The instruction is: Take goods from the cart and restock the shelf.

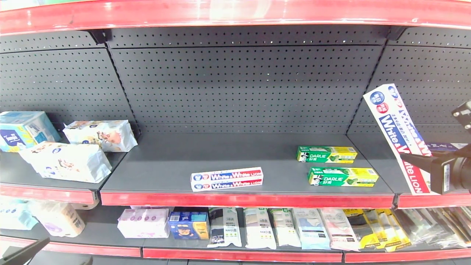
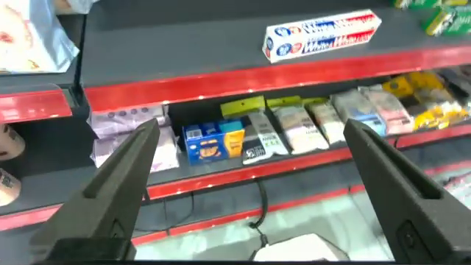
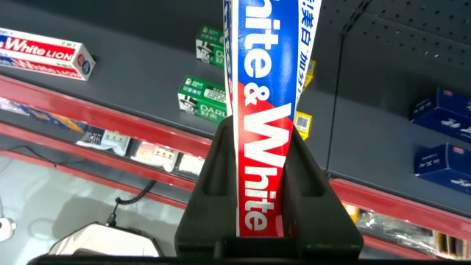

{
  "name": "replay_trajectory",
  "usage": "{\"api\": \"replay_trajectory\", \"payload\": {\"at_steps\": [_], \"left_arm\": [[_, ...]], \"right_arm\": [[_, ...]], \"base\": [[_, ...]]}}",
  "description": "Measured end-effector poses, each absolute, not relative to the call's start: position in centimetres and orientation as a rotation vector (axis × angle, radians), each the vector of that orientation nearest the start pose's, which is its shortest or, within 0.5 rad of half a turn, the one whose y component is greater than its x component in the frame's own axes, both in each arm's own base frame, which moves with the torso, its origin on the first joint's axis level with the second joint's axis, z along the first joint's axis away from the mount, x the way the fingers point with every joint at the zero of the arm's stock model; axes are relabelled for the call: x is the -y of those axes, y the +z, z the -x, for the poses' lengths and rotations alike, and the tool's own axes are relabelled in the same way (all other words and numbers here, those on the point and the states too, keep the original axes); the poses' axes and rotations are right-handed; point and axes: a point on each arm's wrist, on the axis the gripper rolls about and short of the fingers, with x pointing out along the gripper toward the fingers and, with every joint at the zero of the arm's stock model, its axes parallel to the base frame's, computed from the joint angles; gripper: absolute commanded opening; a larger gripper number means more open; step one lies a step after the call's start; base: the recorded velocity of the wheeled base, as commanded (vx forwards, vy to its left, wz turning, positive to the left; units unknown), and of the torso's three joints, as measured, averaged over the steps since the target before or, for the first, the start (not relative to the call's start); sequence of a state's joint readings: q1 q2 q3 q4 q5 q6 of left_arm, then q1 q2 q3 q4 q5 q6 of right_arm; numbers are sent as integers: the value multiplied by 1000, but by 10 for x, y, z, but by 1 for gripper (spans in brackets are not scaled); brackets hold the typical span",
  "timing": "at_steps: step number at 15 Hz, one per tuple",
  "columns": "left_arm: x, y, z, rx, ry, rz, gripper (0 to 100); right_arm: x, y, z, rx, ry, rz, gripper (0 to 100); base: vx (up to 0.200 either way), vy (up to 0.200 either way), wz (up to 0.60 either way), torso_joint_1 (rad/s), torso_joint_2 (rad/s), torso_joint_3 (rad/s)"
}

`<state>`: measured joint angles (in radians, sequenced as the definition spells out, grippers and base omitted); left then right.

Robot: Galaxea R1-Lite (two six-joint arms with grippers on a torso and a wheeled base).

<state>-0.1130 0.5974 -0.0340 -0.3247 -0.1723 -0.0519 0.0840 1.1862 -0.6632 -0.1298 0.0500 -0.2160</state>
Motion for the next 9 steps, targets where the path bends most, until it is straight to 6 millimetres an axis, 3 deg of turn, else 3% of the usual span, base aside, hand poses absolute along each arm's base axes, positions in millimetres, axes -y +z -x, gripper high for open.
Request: {"api": "replay_trajectory", "payload": {"at_steps": [6, 9], "left_arm": [[3, 115, -37, -232, -107, 126, 100], [3, 108, -30, -234, -122, 140, 100]], "right_arm": [[-15, 220, -164, -364, 160, 226, 0], [-15, 223, -163, -347, 164, 245, 0]], "base": [[0, 0, 0, 0, 0, 0], [0, 0, 0, 0, 0, 0]]}}
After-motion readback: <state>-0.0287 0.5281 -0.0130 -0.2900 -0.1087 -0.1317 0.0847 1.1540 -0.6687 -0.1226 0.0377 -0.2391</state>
